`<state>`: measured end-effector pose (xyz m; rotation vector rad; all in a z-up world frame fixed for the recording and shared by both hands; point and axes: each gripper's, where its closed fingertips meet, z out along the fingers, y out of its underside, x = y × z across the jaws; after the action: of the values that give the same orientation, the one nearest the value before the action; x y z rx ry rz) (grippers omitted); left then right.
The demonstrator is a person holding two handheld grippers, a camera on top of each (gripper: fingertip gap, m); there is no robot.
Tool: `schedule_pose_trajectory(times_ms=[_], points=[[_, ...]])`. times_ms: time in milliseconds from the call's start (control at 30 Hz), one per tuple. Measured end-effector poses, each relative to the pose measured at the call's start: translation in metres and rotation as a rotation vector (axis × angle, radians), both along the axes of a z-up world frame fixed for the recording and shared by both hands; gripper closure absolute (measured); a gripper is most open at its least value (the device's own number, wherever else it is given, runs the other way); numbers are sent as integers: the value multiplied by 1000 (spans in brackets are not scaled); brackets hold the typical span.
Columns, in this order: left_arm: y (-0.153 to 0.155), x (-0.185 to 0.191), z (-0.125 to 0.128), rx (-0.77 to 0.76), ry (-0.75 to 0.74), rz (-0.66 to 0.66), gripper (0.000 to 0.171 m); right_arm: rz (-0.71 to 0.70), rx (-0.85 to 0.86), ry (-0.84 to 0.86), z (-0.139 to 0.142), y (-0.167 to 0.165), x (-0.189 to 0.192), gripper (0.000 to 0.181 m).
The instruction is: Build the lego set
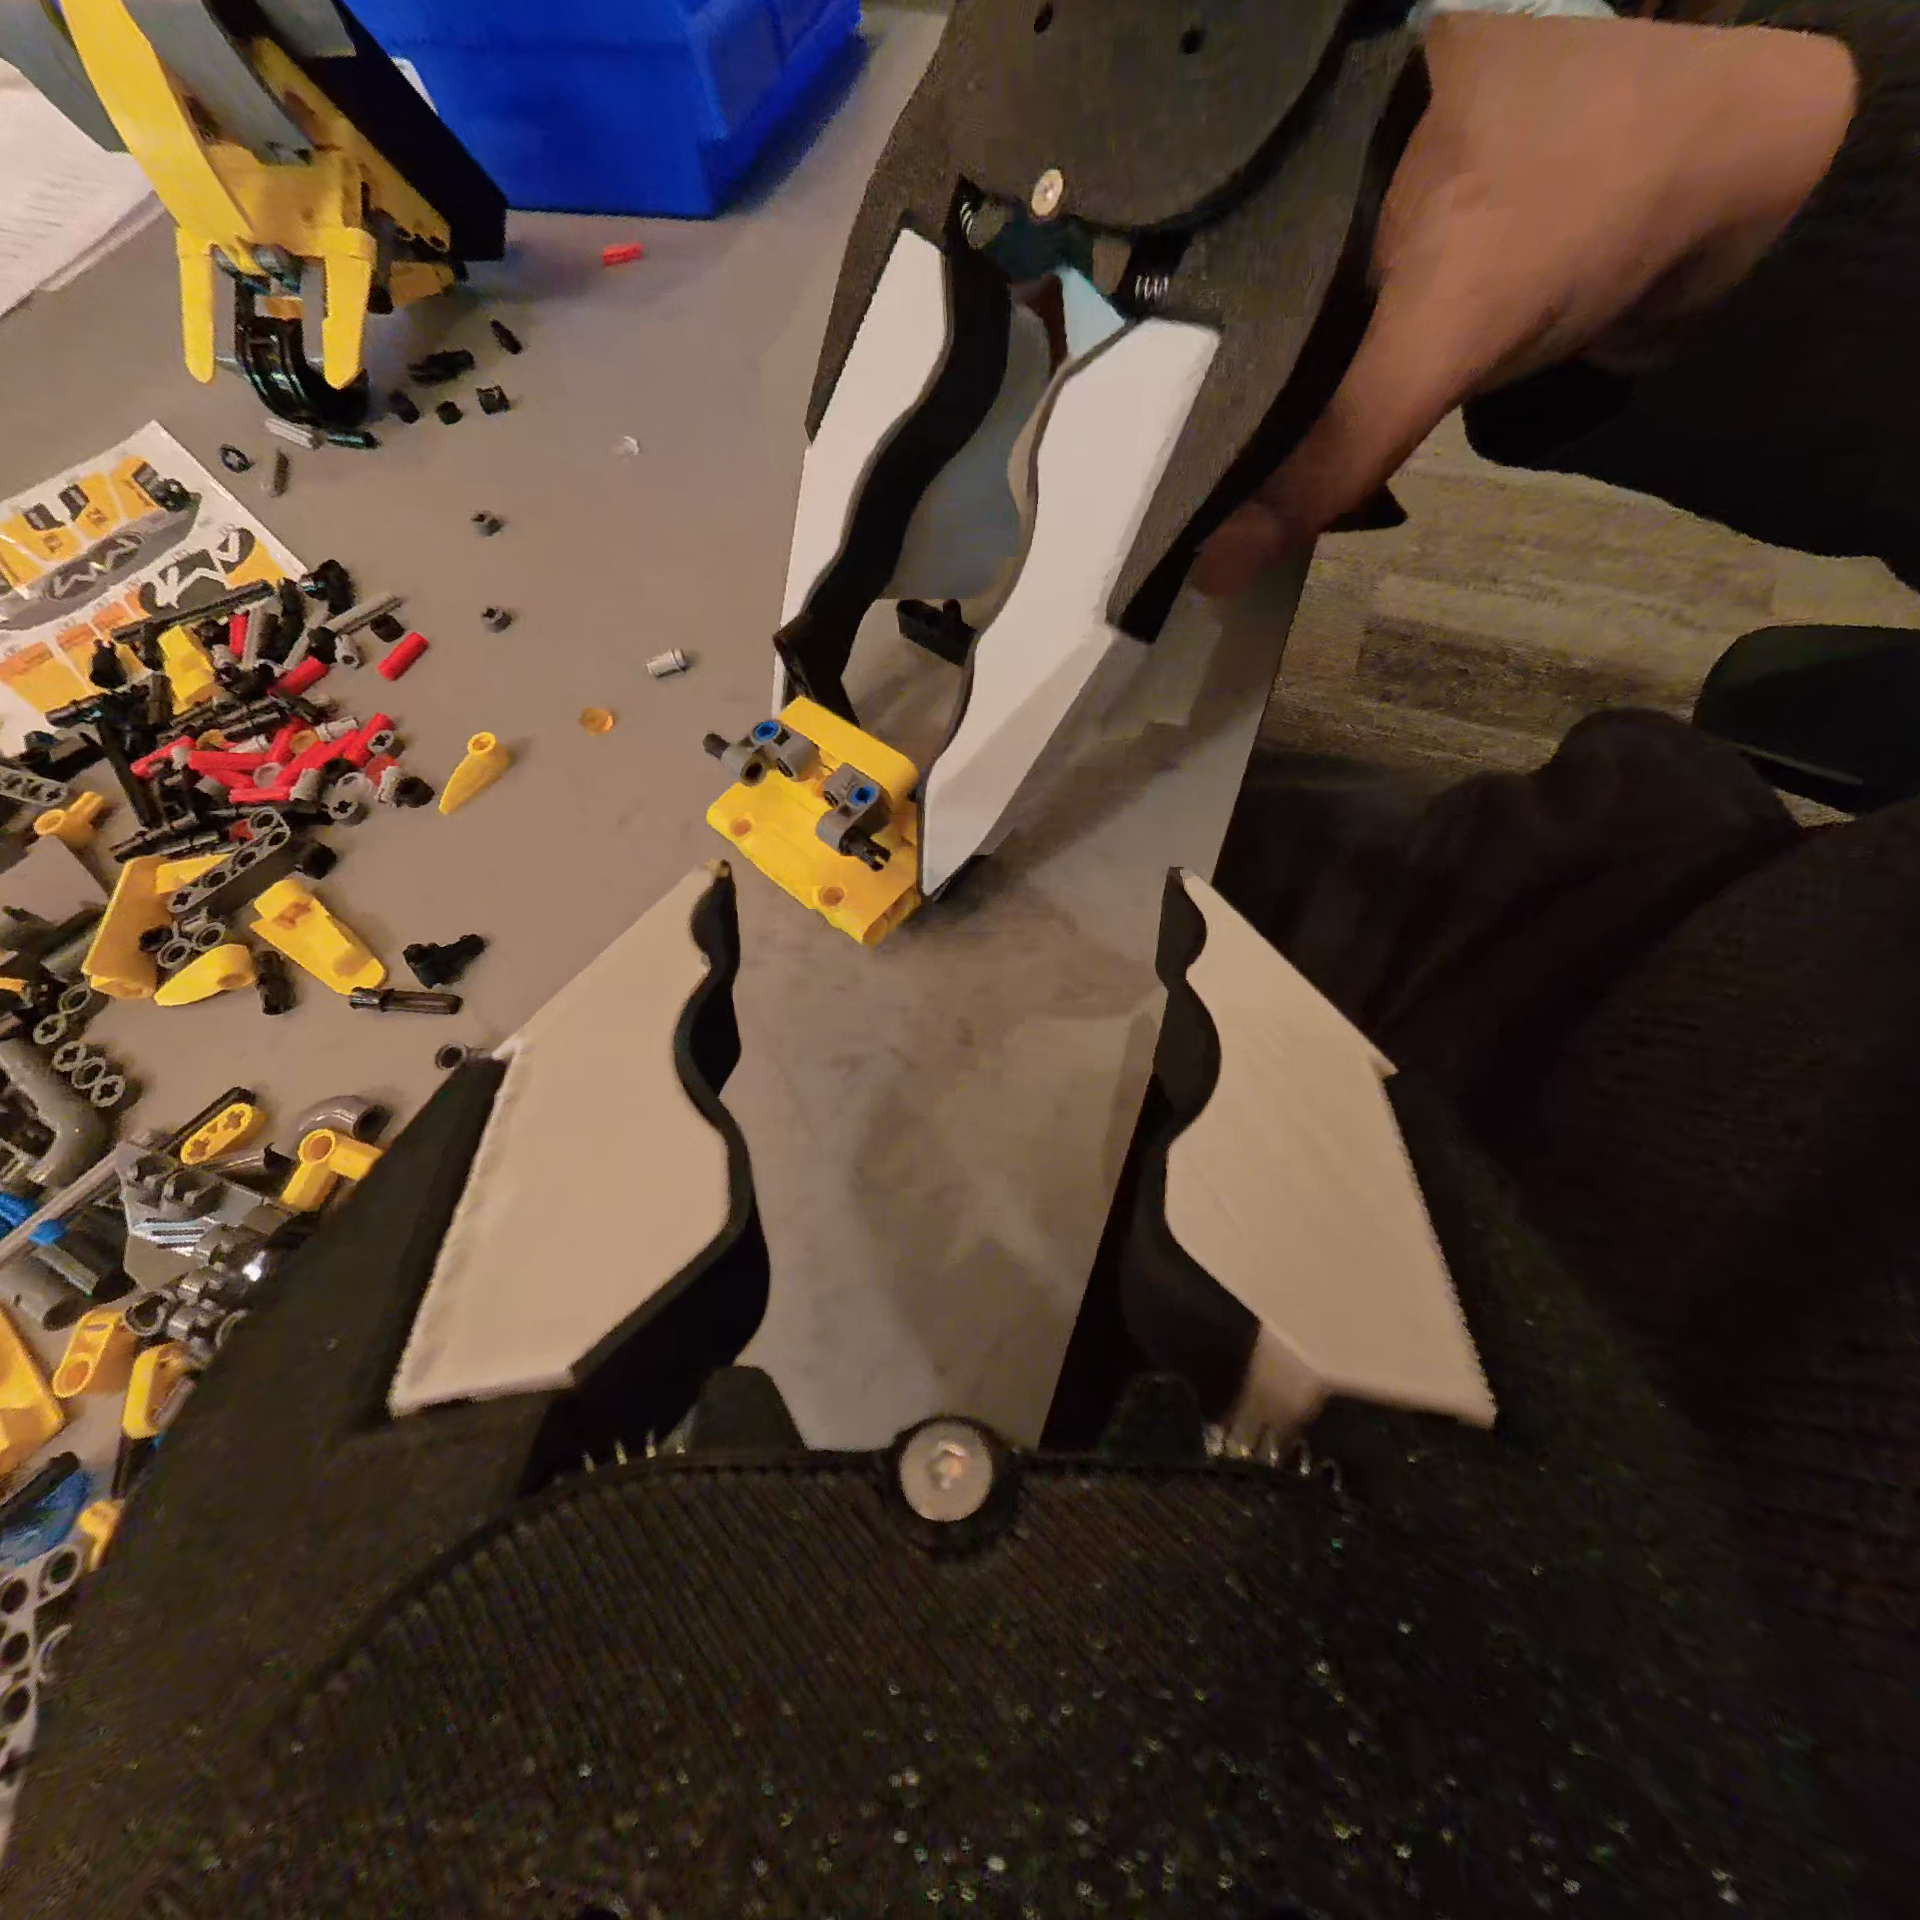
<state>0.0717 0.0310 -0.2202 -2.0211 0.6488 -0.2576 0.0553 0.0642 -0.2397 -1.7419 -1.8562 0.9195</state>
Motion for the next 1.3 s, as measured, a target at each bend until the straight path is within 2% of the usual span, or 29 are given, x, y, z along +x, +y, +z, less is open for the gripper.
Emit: schedule_pose_trajectory(times_ms=[67,167,267,367,467,567,633,700,833,933,1000,1067,1133,1233,1300], points=[[-1,2,7,44,-7,-7,90,7,-202,52,18,-15,0,125],[-4,5,27,151,-68,-24,97,21,-572,139,53,-31,4,125],[-8,3,58,329,-132,-46,116,37,-887,173,76,-37,11,125],[-12,-1,78,478,-76,-59,135,69,-1077,156,81,-46,18,125],[-15,8,74,476,-25,-131,138,109,-1191,114,79,-56,24,125],[-18,19,69,449,-34,-211,155,131,-1239,89,76,-62,28,122],[-17,19,71,444,-67,-214,157,125,-1259,101,78,-59,28,125],[-19,19,74,434,-124,-229,164,117,-1274,124,80,-56,28,121],[-16,19,75,379,-244,-226,166,131,-1322,200,89,-49,28,115],[-12,14,80,377,-309,-189,166,89,-1249,294,92,-31,31,111],[-10,4,86,378,-386,-150,167,15,-1130,388,97,-10,35,111],[-6,-11,89,380,-450,-94,167,-140,-826,408,81,15,38,106],[-3,-22,88,371,-489,-57,166,-250,-455,354,60,34,47,102],[-5,-21,90,337,-569,-96,166,-195,-2,255,45,35,61,103],[-7,-17,93,305,-649,-149,166,-105,181,202,37,34,67,109]])
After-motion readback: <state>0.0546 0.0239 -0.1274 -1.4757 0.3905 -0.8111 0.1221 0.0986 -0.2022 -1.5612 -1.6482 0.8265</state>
